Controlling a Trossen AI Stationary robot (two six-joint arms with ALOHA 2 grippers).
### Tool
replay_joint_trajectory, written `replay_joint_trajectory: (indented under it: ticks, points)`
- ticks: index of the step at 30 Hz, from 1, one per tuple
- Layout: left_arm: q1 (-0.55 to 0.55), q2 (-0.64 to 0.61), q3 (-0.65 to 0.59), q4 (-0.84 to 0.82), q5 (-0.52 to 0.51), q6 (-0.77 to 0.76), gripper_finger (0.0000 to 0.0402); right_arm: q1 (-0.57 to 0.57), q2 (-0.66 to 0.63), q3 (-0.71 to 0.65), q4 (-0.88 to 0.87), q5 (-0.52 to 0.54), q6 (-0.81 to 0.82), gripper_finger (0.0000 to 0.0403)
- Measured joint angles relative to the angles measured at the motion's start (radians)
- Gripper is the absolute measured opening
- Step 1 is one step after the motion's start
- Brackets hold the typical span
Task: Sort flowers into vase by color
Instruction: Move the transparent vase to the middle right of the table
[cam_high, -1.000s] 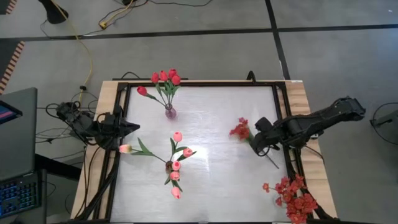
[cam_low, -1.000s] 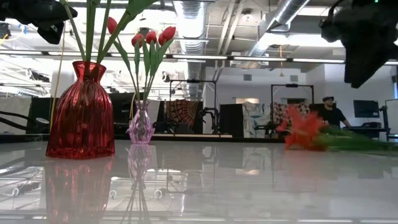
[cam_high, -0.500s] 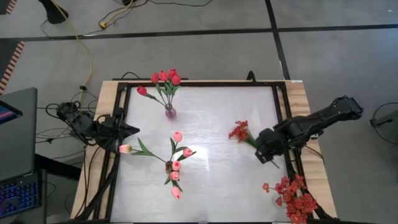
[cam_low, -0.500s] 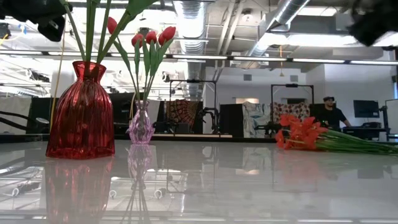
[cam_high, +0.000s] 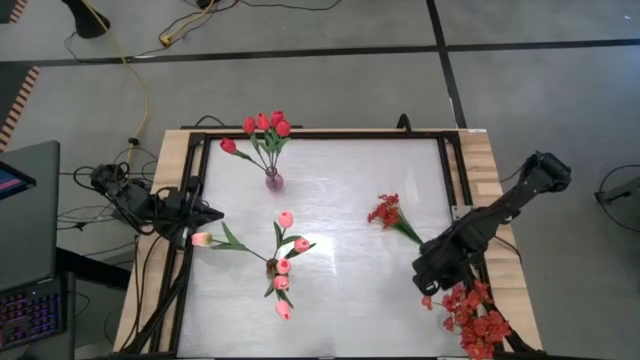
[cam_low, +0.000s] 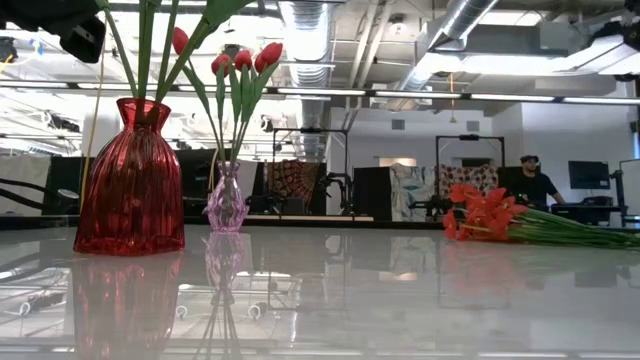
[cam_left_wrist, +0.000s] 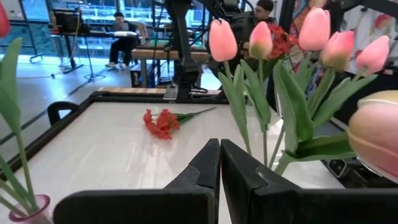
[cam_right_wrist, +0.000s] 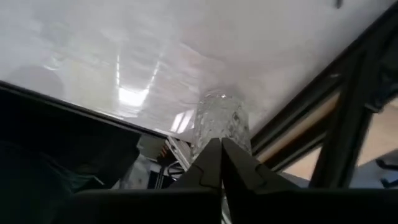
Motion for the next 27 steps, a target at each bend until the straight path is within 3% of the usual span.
replay_joint_trajectory:
  ticks: [7, 18, 23, 27]
  points:
    - [0.000, 0.000, 0.000, 0.000, 0.007, 0.004, 0.0000, 0.045, 0.080, 0.000, 0.041, -0.021, -0.054, 0.0099]
    - [0.000, 0.000, 0.000, 0.000, 0.006, 0.004, 0.0000, 0.052, 0.220, 0.000, 0.131, -0.307, -0.196, 0.0303]
    - [0.000, 0.000, 0.000, 0.000, 0.006, 0.009, 0.0000, 0.040, 0.228, 0.000, 0.132, -0.329, -0.200, 0.0348]
    - [0.000, 0.000, 0.000, 0.000, 0.006, 0.012, 0.0000, 0.034, 0.228, 0.000, 0.135, -0.362, -0.200, 0.0361]
